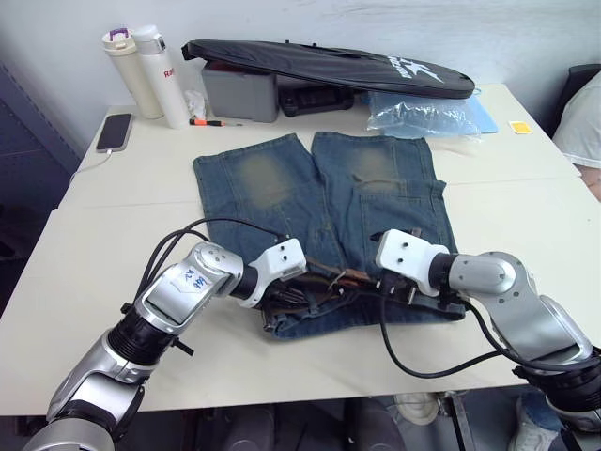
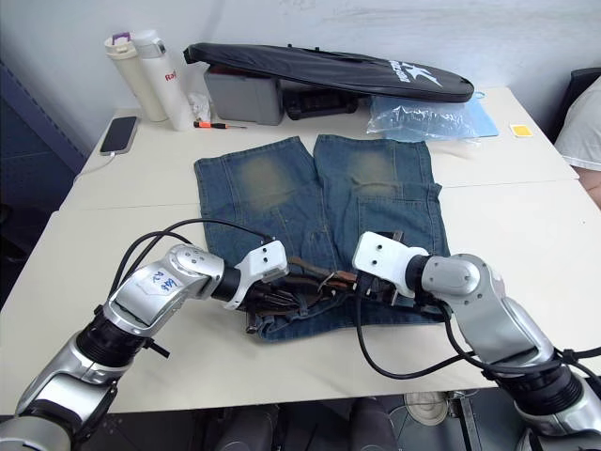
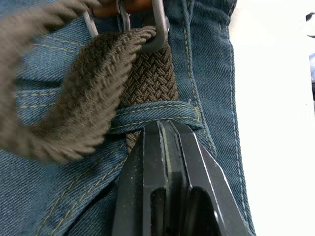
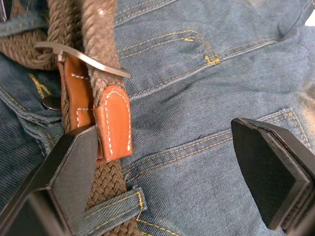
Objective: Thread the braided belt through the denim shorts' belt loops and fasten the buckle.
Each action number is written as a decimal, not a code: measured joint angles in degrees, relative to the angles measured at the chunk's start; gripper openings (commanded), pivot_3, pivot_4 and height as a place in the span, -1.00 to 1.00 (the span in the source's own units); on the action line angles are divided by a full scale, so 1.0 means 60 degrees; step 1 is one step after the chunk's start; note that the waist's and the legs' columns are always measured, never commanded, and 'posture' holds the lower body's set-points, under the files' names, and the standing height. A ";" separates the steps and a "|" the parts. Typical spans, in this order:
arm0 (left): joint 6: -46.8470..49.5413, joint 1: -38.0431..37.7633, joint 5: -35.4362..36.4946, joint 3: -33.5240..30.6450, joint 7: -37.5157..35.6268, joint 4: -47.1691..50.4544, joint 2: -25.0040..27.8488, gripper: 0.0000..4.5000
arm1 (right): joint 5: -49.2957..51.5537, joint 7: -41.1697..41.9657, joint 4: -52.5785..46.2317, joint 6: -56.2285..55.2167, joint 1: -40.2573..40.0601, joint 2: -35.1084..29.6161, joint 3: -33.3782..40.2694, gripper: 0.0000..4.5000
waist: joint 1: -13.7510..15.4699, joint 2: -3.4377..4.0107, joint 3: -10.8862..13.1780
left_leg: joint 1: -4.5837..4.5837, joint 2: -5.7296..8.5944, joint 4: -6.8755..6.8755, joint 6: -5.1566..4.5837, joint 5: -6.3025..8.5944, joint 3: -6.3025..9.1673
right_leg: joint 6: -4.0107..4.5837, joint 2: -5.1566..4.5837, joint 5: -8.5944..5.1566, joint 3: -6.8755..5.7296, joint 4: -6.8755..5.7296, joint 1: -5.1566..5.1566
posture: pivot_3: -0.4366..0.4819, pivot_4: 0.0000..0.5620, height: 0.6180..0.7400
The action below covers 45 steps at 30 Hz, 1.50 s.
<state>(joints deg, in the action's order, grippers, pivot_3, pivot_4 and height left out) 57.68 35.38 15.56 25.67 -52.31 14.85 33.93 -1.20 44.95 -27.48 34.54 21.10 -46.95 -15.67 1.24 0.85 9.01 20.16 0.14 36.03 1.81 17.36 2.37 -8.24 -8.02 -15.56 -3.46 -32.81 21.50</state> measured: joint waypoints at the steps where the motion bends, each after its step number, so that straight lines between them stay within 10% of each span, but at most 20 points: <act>1: 0.0000 0.0000 0.0001 0.0000 0.0006 0.0000 0.0000 -1.00 | -0.0049 0.0003 0.0035 -0.0093 -0.0011 -0.0002 -0.0021 0.68 | -0.0001 -0.0001 0.0000 | 0.0000 0.0000 0.0000 0.0000 0.0000 0.0000 | 0.0000 0.0000 0.0000 0.0000 0.0000 0.0000 | -0.05 -0.47 1.00; 9: -0.0011 -0.0008 0.0011 0.0000 0.0025 0.0007 0.0047 -1.00 | -0.0363 0.0009 0.0139 -0.0344 -0.0186 0.0128 -0.0316 -0.97 | 0.0000 -0.0001 0.0001 | 0.0000 0.0000 -0.0002 0.0000 0.0000 0.0000 | 0.0000 0.0000 0.0000 0.0000 0.0001 0.0000 | -0.05 -0.47 1.00; 18: -0.0167 -0.0065 0.0007 0.0001 -0.0029 0.0008 0.0179 -1.00 | -0.1038 -0.0300 0.0531 -0.2940 -0.1517 -0.0710 0.0211 -0.97 | 0.0024 -0.0001 0.0001 | 0.0000 0.0001 -0.0003 0.0000 0.0000 -0.0001 | 0.0001 -0.0001 -0.0001 -0.0001 0.0007 -0.0002 | -0.05 -0.47 1.00; 34: -0.2268 0.0343 -0.0561 0.0226 -0.1216 -0.2184 0.0889 -1.00 | -0.2047 -0.2110 0.3614 -0.9415 -0.5654 -0.2055 0.5305 -0.97 | 0.0020 -0.0011 0.0004 | -0.0006 0.0000 -0.0006 -0.0004 0.0002 -0.0014 | 0.0014 -0.0001 -0.0007 0.0002 0.0045 -0.0010 | -0.05 -0.47 1.00; 45: -0.2552 0.0356 -0.0783 0.0255 -0.1441 -0.2298 0.0813 -1.00 | -0.3088 -0.2950 0.4403 -1.0979 -0.6249 -0.2051 0.5611 -0.97 | 0.0022 -0.0014 0.0006 | -0.0006 0.0001 -0.0003 -0.0013 0.0008 -0.0015 | 0.0016 -0.0003 -0.0008 0.0010 0.0048 -0.0013 | -0.05 -0.47 1.00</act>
<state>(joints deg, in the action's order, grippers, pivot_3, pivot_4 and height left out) 42.37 37.52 10.87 27.19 -60.95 1.06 38.81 -19.73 27.25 -1.06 -31.33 -16.39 -59.25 17.99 1.37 0.76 9.04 20.12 0.15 36.01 1.73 17.41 2.28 -8.15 -8.03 -15.61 -3.40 -32.52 21.42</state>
